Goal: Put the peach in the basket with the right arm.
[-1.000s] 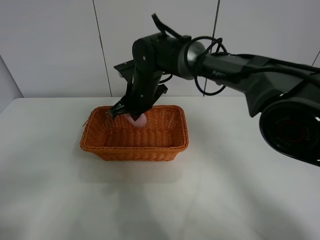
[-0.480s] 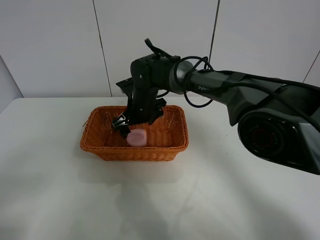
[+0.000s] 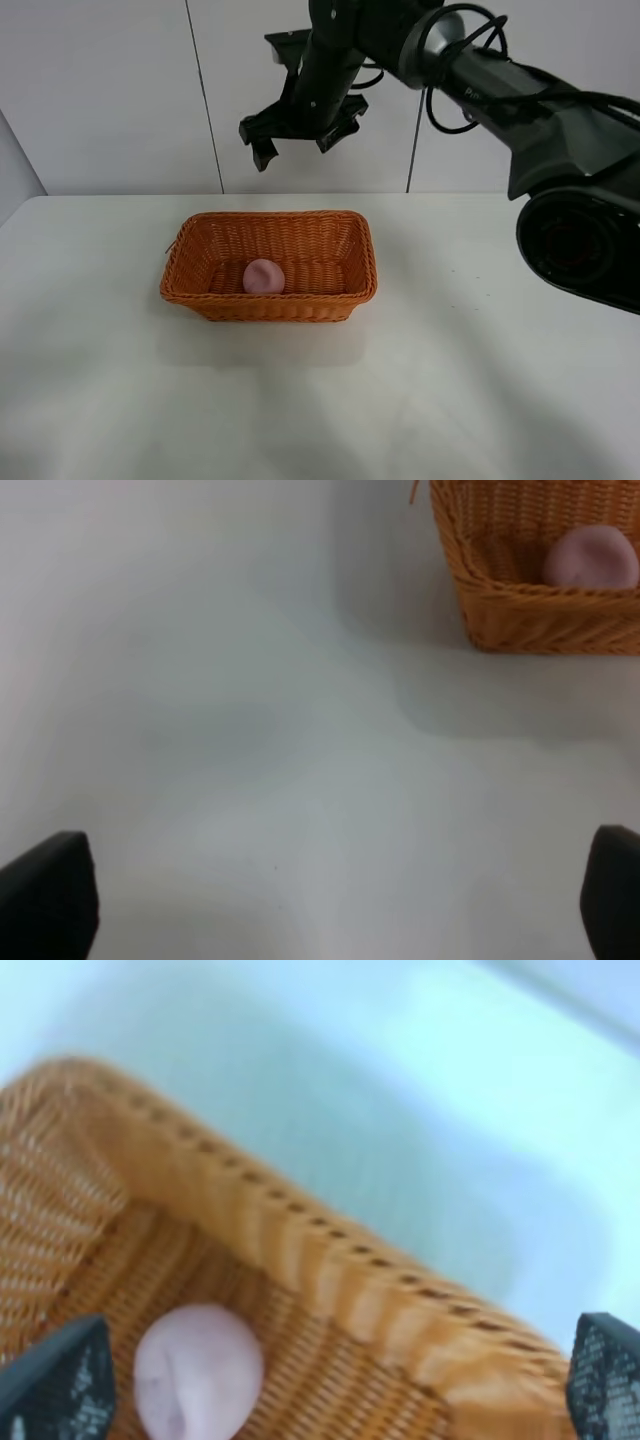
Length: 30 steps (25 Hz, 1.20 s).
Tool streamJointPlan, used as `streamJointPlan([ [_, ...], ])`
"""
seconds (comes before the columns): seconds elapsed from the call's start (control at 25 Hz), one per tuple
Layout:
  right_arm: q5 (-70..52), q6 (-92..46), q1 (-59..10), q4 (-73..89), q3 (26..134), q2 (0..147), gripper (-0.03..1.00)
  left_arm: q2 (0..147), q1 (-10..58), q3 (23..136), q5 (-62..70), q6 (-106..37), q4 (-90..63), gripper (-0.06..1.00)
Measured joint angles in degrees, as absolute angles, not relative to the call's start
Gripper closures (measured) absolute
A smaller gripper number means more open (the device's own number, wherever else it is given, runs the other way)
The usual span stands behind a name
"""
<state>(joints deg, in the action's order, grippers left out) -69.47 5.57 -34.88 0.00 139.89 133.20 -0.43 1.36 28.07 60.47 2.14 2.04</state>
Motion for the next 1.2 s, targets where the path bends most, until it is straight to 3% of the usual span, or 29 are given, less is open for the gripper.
streamJointPlan([
  [0.28,-69.8,5.4,-28.6,0.0,140.1,132.7,0.27,-0.4,1.4,28.1,60.5,2.1,2.0,-0.05],
  [0.84,-69.8,3.8,-3.9,-1.2,136.9,132.9,0.27,-0.4,1.4,28.1,60.5,2.1,2.0,-0.05],
  [1.2,-69.8,2.9,-1.5,-0.4,135.4,131.3,0.27,-0.4,1.4,28.1,60.5,2.1,2.0,-0.05],
])
